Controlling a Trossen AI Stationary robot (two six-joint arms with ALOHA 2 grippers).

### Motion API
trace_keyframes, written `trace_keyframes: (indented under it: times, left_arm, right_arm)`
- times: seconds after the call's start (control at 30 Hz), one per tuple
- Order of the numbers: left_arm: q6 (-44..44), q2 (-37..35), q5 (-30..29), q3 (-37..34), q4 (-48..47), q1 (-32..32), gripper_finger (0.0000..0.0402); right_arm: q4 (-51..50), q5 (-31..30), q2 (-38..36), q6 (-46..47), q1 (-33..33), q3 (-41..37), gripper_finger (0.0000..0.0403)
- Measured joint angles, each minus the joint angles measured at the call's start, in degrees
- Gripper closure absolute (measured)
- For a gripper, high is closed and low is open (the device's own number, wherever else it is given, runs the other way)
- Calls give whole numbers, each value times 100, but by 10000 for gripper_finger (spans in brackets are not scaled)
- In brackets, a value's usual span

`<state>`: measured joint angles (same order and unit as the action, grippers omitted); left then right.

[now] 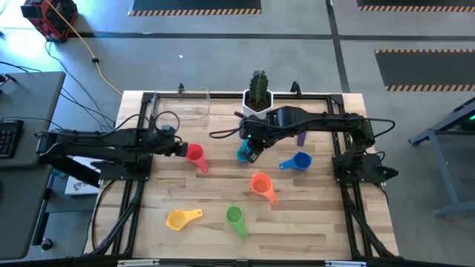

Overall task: Nest measuring cups in basket
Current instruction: Stack the red measuring cup on the orange measuring cup

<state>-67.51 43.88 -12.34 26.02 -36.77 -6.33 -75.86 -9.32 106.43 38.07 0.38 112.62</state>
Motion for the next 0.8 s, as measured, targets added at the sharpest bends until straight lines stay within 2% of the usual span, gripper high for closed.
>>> trace_keyframes:
  times: [0.47,0.8]
  left_arm:
    - [-289,1128,-111,0,379,-1,287]
    - [-535,1717,-112,0,423,-2,287]
  right_arm:
    - [1,-454,7,-256,2,-9,279]
    - [2,-468,9,-361,-2,-9,279]
